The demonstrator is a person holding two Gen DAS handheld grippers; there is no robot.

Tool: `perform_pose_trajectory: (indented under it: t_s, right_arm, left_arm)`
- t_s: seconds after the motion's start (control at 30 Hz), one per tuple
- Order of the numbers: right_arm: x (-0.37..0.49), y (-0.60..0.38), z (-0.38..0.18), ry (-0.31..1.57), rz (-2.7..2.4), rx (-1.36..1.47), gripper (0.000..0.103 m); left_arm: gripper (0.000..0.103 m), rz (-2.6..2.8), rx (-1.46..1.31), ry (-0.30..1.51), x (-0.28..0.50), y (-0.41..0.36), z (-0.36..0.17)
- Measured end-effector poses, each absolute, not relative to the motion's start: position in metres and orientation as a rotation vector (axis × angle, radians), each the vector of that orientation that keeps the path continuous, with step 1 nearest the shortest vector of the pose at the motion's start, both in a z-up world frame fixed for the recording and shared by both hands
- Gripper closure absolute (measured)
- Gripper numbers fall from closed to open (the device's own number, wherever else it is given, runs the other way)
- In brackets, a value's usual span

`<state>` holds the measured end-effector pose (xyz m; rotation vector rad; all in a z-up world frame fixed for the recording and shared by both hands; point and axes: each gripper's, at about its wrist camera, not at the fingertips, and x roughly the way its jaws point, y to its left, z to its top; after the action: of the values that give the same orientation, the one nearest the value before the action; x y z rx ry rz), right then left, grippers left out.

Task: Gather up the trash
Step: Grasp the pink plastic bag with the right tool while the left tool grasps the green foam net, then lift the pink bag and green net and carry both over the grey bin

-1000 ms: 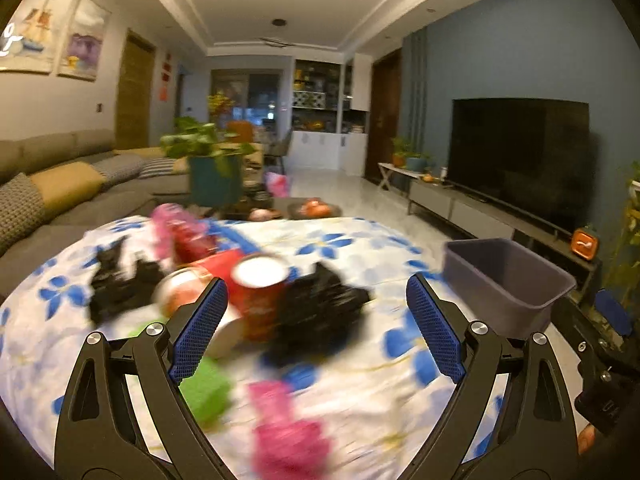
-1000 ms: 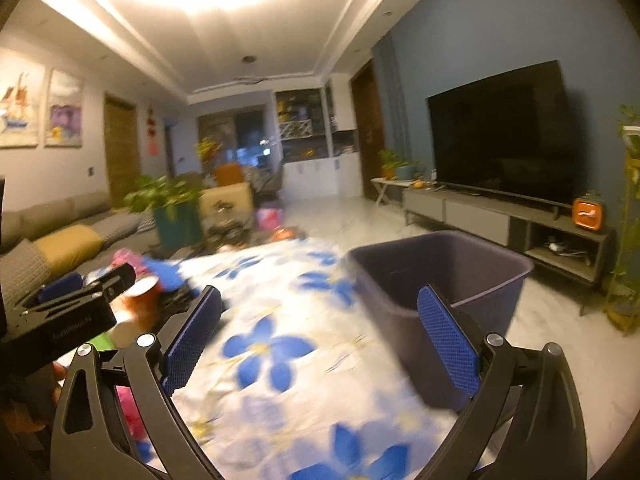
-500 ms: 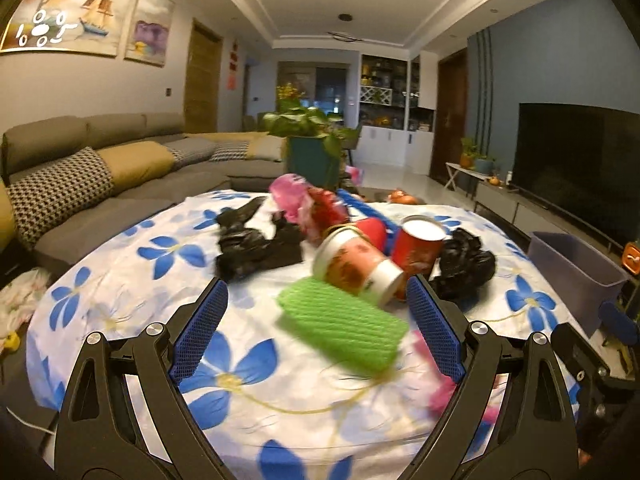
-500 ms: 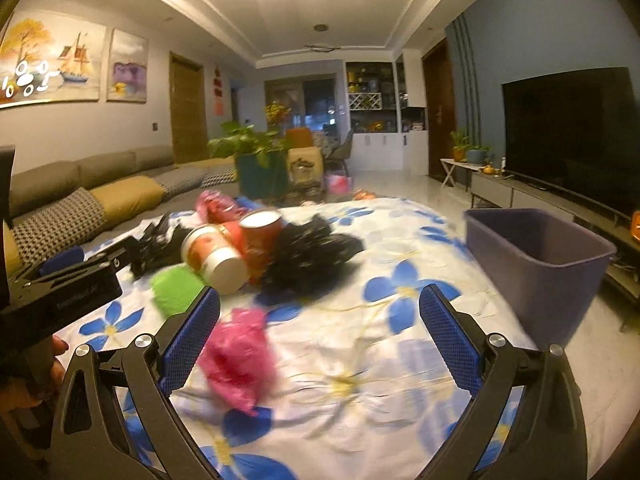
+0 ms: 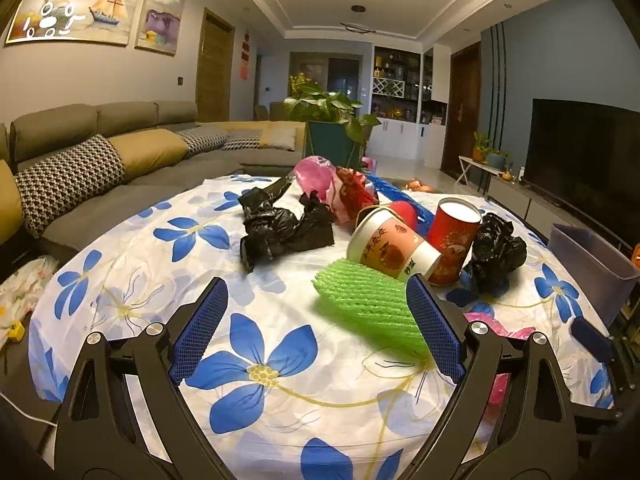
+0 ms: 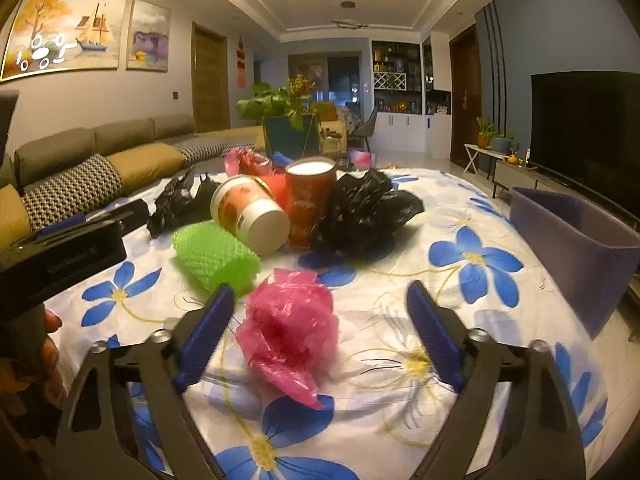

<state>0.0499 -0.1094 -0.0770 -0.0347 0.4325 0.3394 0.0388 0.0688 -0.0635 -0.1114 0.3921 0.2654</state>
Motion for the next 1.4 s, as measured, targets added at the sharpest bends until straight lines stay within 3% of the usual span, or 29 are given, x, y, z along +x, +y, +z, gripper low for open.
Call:
perform_pose_trajectory:
  t_s: [0.07,0.33,0.5,0.9,1.0,1.27,1.4]
  right_arm:
    - [0.055,-0.107,-0.082,0.449,0.347,-0.033,0.026]
    - [0.069,-0.094,-0.101,0.522,0.382,-0.035,0.054]
    - [0.069,-0.096,-0.103,0.525,0.406,-0.019,0.063]
    - [0.065,-0.131,-0.087,0.464,0.335,0.021,0.065]
    - [0.067,-0.137,-0.084,0.457,0.328,0.03,0.065]
    - [0.068,-0.146,-0.084,0.46,0.326,0.036,0.065]
    - [0.068,-0.149,-0.083,0.457,0.324,0.044,0.065]
  left_arm:
    - [0.014,0.264,-0.111,0.394,0.039,0.069,-0.065]
    - [0.014,0.251,-0.12,0.404,0.04,0.072,-0.072]
    - [0.014,0.216,-0.114,0.418,0.046,0.064,-0.077]
    - [0.016,0.13,-0.094,0.464,0.074,0.037,-0.092]
    - [0.022,0.123,-0.111,0.5,0.086,0.039,-0.098]
    - [0.057,0.056,-0.169,0.595,0.101,0.047,-0.112]
    - [0.069,0.038,-0.199,0.601,0.102,0.052,-0.112]
